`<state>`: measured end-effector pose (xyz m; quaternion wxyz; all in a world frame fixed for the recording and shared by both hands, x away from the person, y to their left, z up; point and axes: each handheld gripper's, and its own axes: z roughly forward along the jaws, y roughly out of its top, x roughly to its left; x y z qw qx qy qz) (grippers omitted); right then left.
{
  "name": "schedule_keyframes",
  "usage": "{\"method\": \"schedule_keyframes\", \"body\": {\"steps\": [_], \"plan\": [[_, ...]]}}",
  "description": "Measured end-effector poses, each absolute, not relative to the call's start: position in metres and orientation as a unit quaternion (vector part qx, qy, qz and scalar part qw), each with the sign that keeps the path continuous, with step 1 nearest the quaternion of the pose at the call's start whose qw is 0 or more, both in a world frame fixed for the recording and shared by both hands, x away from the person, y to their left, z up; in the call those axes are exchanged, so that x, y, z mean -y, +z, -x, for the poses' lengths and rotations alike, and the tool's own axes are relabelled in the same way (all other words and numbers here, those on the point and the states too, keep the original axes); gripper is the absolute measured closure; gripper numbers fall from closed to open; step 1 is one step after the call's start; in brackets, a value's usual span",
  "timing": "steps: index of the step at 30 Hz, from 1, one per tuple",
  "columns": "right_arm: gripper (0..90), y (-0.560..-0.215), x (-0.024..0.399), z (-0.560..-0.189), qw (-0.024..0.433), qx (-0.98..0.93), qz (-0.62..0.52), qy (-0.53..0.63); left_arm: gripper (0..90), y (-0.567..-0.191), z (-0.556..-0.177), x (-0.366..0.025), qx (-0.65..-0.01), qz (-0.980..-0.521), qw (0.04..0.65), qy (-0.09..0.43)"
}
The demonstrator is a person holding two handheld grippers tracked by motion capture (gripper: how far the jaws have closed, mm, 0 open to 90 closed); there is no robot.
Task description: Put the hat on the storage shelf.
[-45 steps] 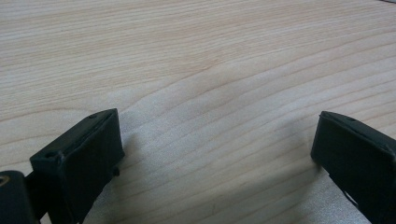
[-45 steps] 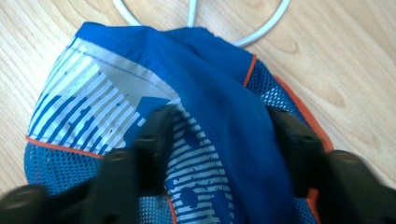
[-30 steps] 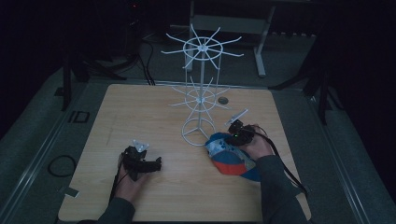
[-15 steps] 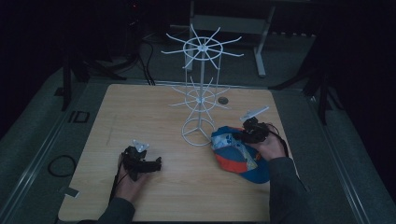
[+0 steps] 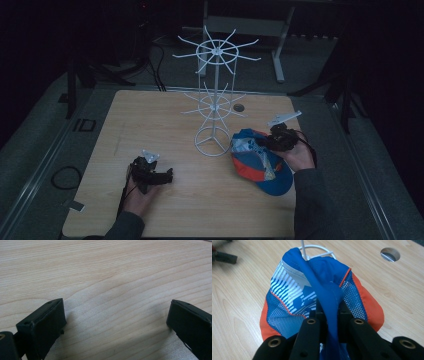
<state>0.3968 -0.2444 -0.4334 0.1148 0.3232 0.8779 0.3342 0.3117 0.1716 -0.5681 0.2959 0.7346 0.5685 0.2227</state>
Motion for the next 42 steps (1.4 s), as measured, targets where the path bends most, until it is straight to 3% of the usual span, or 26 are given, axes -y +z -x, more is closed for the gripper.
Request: {"method": "schedule_keyframes", "body": {"steps": [42], "plan": [[84.2, -0.373, 0.292, -0.386, 0.163, -0.845, -0.345, 0.376, 2.5, -0.568, -0.312, -0.172, -0.568, -0.736, 0.295, 0.222]]}}
